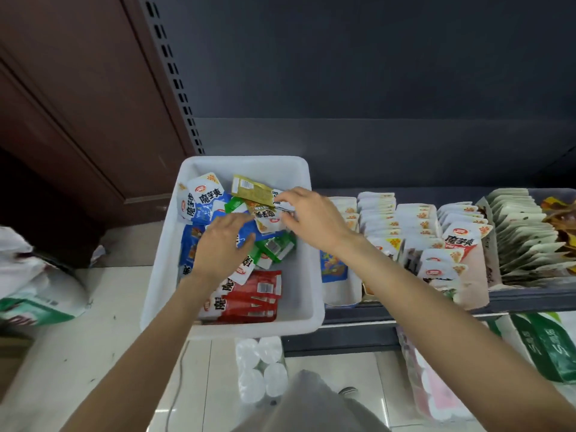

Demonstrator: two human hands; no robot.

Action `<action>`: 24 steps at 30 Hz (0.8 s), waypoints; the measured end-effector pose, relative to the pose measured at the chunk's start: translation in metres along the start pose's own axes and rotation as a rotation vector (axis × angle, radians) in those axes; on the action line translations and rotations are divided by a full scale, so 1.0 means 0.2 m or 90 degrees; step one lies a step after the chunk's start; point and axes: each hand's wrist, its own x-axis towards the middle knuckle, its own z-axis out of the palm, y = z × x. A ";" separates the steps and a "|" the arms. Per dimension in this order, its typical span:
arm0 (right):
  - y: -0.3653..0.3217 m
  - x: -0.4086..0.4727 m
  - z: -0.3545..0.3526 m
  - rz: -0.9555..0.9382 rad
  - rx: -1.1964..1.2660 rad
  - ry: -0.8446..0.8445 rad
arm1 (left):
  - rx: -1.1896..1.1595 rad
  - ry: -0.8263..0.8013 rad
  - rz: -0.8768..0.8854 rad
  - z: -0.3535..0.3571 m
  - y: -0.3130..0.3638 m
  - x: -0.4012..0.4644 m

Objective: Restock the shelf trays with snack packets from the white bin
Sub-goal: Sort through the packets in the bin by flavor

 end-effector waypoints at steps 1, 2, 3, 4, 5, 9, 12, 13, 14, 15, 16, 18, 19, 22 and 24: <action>-0.02 0.09 0.07 0.016 -0.007 -0.039 | 0.003 -0.048 0.006 0.03 -0.04 0.01; -0.03 0.18 0.14 0.034 -0.020 -0.074 | 0.015 -0.095 0.017 0.05 -0.06 0.03; -0.03 0.26 0.21 0.055 -0.034 -0.109 | 0.034 -0.132 0.026 0.07 -0.09 0.04; -0.03 0.33 0.27 0.077 -0.046 -0.136 | 0.053 -0.161 0.029 0.08 -0.10 0.05; -0.03 0.38 0.32 0.098 -0.058 -0.157 | 0.070 -0.180 0.027 0.09 -0.12 0.06; 0.01 0.47 0.44 0.136 -0.091 -0.211 | 0.130 -0.213 0.040 0.10 -0.16 0.06; 0.01 0.43 0.44 0.078 -0.255 -0.192 | 0.139 -0.203 0.059 0.09 -0.17 0.06; 0.00 0.41 0.43 0.051 -0.302 -0.194 | 0.138 -0.196 0.064 0.10 -0.17 0.06; -0.01 0.39 0.42 0.021 -0.343 -0.200 | 0.141 -0.193 0.071 0.10 -0.17 0.06; -0.02 0.36 0.43 -0.016 -0.382 -0.194 | 0.146 -0.190 0.076 0.10 -0.16 0.06; -0.03 0.34 0.44 -0.058 -0.424 -0.176 | 0.151 -0.188 0.077 0.10 -0.16 0.06; -0.09 0.31 0.40 -0.089 -0.451 -0.141 | 0.133 -0.184 0.067 0.10 -0.15 0.05; -0.10 0.31 0.39 -0.093 -0.449 -0.148 | 0.114 -0.174 0.057 0.09 -0.14 0.05; -0.12 0.30 0.36 -0.064 -0.396 -0.070 | 0.023 -0.004 0.065 0.01 -0.08 0.02; -0.13 0.28 0.28 -0.093 -0.328 -0.010 | -0.008 0.164 0.118 -0.07 -0.05 0.02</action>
